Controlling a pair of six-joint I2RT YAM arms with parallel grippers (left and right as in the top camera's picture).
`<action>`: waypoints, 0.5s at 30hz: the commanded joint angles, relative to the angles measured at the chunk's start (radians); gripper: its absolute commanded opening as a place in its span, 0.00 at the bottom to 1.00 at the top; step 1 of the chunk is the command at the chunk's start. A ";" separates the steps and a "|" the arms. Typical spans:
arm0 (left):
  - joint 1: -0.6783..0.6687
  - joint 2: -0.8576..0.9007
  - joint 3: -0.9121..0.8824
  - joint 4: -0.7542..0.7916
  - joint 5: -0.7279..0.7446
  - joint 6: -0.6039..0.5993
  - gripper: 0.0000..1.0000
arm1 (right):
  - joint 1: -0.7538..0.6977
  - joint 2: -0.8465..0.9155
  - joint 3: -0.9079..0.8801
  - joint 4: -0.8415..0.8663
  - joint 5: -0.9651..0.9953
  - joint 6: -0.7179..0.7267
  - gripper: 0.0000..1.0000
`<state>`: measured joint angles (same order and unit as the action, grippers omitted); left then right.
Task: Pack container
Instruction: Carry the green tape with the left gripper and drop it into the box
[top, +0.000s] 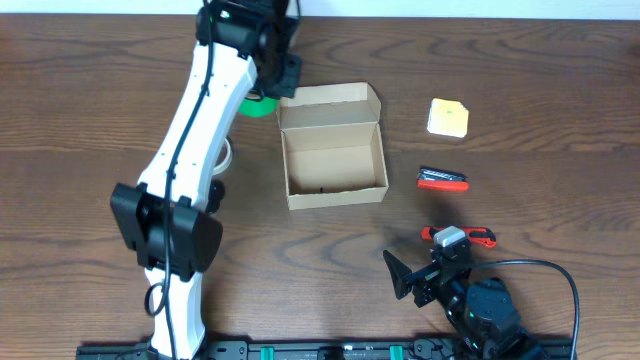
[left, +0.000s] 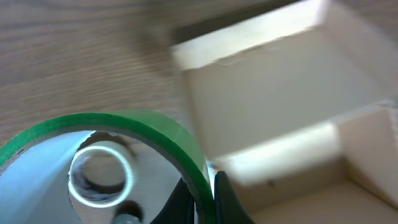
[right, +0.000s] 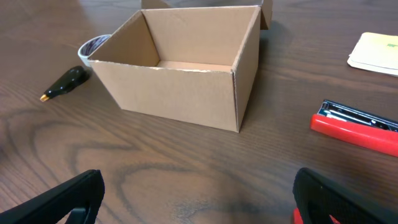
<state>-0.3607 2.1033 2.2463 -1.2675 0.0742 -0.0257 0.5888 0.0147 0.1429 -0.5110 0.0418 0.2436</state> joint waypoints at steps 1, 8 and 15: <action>-0.034 -0.110 -0.047 0.008 0.015 -0.007 0.06 | 0.007 -0.006 -0.003 0.000 0.006 -0.013 0.99; -0.145 -0.306 -0.425 0.232 -0.022 -0.008 0.06 | 0.007 -0.006 -0.003 0.000 0.006 -0.013 0.99; -0.199 -0.342 -0.589 0.358 0.032 -0.008 0.06 | 0.007 -0.006 -0.003 0.000 0.006 -0.013 0.99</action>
<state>-0.5457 1.7710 1.6844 -0.9348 0.0845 -0.0292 0.5888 0.0147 0.1429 -0.5110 0.0418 0.2436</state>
